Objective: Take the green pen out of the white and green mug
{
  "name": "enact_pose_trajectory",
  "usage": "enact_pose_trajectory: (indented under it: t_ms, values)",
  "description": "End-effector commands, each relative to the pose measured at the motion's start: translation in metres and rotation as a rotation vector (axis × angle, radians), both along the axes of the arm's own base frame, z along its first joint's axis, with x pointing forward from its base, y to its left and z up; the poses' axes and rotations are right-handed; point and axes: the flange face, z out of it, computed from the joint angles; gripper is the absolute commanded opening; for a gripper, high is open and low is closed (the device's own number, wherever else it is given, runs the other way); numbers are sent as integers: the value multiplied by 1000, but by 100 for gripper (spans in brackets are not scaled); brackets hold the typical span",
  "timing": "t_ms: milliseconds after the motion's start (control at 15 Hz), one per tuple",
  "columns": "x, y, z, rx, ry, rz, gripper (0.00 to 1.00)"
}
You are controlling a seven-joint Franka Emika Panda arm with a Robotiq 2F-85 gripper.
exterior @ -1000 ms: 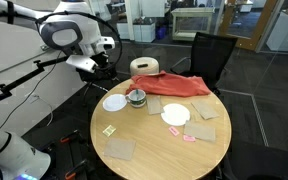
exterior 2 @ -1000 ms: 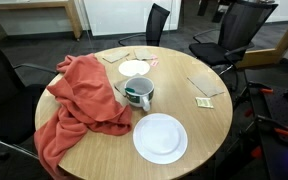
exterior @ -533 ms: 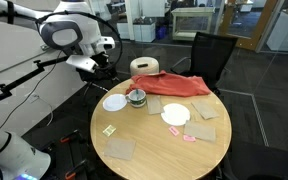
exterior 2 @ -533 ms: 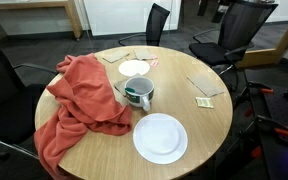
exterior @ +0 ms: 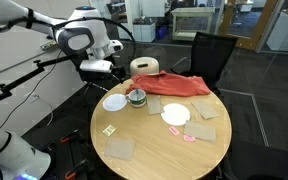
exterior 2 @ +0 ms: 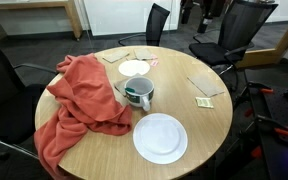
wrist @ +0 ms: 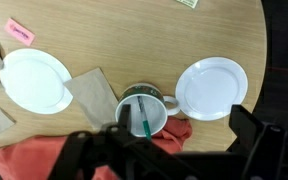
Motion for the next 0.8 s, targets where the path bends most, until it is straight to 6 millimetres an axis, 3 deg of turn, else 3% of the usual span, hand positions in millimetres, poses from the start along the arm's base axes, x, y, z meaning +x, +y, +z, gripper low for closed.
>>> enact_pose_trajectory:
  t_ms: [0,733]
  values:
    - [35,13,-18,-13,-39,103,100]
    - [126,46,-84,9,-30,219,100]
